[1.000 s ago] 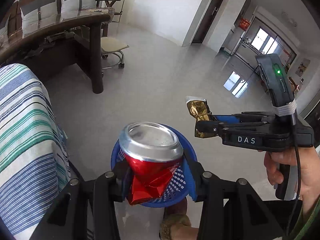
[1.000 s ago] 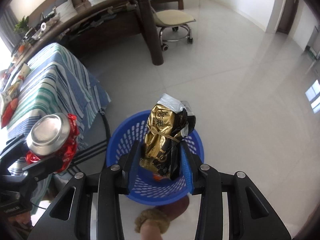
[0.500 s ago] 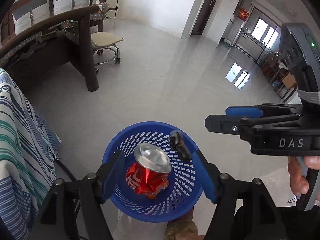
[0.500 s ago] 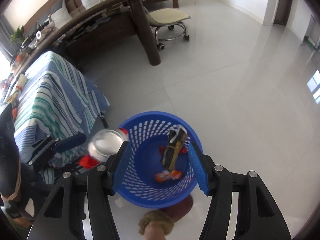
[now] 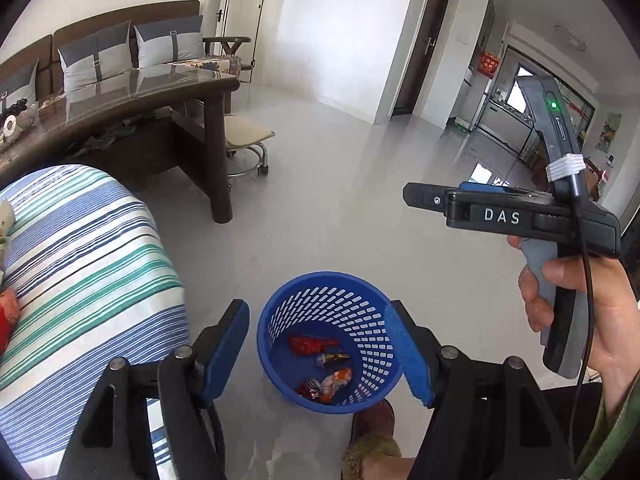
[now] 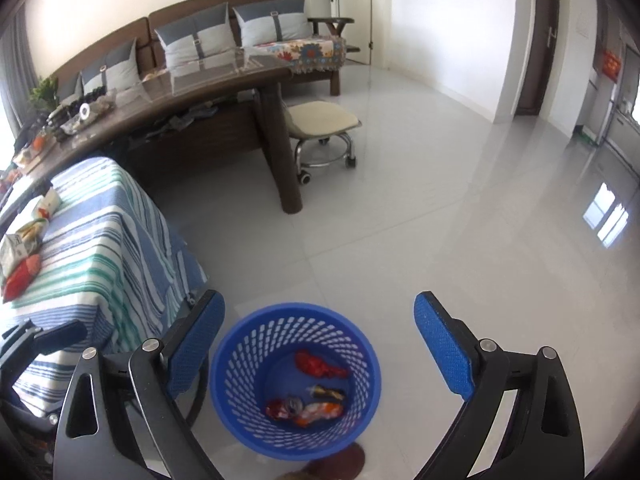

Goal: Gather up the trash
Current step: 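Move both tools back over the table toward the milk carton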

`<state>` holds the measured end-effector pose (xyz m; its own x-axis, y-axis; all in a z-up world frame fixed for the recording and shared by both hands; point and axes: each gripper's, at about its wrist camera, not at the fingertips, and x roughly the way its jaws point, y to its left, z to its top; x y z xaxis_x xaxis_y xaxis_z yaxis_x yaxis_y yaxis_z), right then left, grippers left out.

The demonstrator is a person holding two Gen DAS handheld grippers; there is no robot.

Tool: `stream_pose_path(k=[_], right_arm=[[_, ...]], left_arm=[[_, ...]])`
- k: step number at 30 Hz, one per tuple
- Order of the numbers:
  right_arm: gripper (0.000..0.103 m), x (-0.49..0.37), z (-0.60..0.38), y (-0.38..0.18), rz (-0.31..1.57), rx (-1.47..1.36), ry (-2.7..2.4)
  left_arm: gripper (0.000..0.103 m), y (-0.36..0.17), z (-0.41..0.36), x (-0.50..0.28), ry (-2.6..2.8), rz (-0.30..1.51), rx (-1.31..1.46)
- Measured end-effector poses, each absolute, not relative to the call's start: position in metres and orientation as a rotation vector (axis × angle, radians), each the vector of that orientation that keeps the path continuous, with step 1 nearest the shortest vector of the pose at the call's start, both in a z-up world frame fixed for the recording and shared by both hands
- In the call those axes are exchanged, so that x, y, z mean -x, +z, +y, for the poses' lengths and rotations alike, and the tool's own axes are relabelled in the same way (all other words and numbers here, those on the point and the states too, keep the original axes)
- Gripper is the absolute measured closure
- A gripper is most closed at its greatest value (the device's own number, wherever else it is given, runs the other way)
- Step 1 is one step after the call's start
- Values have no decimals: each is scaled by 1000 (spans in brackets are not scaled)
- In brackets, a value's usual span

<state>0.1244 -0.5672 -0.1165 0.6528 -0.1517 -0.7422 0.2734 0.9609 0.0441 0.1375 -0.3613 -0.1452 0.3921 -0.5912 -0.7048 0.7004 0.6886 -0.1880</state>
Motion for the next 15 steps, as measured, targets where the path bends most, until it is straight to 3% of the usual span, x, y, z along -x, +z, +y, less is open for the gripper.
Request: stream_pose_path(k=[10,15], right_arm=[[5,-129,-448,-82,651,-137,-50],[5,-131,-366,-96,683,-74,98]], left_arm=[[31,-140,-208,-112,-589,819,-180],[31,-143,-132,-122,-456,834,-141]])
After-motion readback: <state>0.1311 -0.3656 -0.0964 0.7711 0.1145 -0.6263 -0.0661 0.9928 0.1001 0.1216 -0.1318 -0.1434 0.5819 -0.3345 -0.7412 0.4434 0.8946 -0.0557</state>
